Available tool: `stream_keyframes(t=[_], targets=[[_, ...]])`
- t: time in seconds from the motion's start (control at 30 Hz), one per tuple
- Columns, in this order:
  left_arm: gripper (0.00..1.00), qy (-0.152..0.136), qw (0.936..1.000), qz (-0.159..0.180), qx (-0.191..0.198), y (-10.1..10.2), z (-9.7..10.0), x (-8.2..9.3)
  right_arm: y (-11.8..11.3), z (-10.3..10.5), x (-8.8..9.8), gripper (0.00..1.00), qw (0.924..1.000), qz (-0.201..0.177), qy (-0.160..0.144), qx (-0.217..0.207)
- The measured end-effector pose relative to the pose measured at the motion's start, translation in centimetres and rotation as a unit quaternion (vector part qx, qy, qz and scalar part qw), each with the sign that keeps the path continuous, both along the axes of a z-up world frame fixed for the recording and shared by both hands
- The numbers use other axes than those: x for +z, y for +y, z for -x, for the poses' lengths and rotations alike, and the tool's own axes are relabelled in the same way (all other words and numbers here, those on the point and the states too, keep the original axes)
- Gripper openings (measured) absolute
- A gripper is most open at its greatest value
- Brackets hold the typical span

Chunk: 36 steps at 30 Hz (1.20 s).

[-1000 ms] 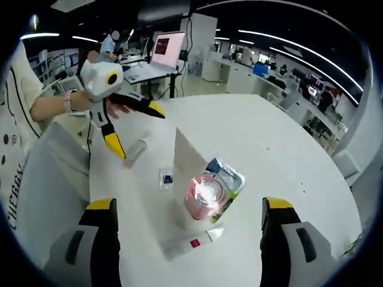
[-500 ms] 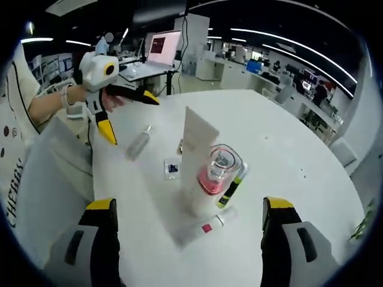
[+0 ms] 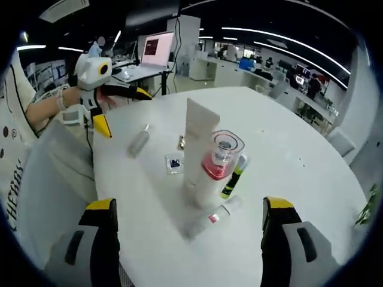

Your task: Arrange the skincare products in the storage area until every visible bottle or jar stands upright without overlapping.

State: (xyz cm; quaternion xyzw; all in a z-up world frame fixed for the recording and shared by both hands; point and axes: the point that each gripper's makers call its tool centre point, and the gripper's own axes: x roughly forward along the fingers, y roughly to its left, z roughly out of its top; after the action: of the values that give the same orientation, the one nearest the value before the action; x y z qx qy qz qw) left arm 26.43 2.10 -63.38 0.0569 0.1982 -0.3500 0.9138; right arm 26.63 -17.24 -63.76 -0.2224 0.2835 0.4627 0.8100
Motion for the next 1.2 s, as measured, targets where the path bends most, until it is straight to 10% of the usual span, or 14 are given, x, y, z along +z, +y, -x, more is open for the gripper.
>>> stream_keyframes(t=[0.57,1.2], targets=[[0.99,0.005,1.0,-0.002,-0.007,0.6,1.1,-0.7,0.1,0.6,-1.6,1.0,0.9997,-0.004,0.008,-0.024],[0.99,0.029,0.9996,0.005,-0.003,0.6,1.8,-2.0,0.0,0.5,-5.7,0.89,0.9937,-0.014,0.086,-0.071]])
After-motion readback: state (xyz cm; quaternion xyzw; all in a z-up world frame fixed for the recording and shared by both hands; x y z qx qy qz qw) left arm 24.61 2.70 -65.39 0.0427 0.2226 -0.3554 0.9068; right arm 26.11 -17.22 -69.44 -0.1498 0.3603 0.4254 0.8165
